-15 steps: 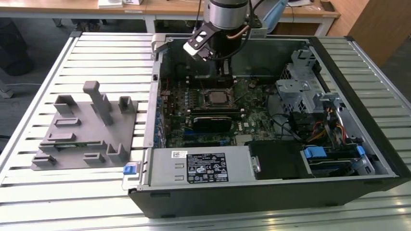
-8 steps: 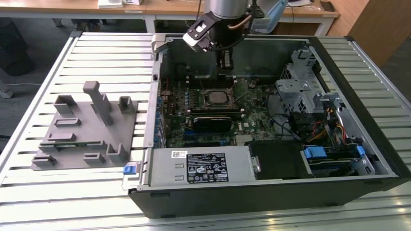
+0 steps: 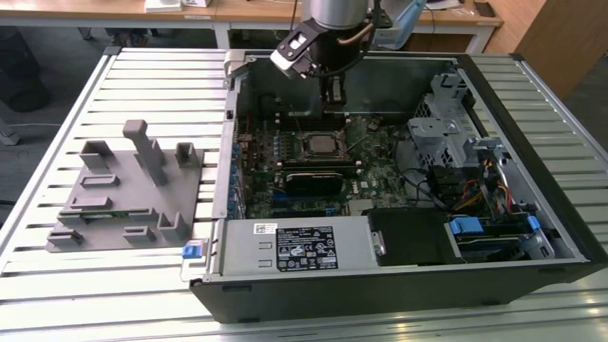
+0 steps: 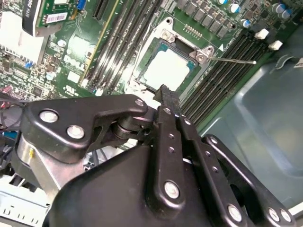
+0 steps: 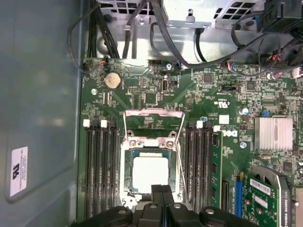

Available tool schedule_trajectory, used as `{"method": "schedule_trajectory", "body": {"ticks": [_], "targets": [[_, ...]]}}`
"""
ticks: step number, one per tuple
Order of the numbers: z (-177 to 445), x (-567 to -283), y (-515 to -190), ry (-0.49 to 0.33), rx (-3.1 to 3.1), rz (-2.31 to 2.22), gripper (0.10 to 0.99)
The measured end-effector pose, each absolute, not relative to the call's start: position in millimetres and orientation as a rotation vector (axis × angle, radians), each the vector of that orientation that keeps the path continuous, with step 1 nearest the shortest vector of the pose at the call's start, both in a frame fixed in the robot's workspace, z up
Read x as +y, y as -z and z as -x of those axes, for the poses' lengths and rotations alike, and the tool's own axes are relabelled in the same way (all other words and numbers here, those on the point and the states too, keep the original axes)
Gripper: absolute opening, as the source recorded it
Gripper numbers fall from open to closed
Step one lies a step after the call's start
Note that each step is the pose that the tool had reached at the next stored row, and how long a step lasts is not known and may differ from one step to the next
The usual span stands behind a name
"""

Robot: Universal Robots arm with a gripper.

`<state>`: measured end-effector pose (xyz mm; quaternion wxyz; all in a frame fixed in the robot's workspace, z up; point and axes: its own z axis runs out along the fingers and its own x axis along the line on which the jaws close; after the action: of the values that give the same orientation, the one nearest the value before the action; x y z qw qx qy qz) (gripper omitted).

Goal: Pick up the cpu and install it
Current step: 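Close the cpu cover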

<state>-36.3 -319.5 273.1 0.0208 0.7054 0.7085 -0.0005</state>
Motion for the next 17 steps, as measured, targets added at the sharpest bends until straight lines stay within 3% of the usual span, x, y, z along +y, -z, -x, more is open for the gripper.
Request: {"method": "schedule_trajectory", "body": {"ticks": [17], "targets": [[4.3, -320.0, -271.9, 0.004, 2.198, -2.188, 0.106]]}}
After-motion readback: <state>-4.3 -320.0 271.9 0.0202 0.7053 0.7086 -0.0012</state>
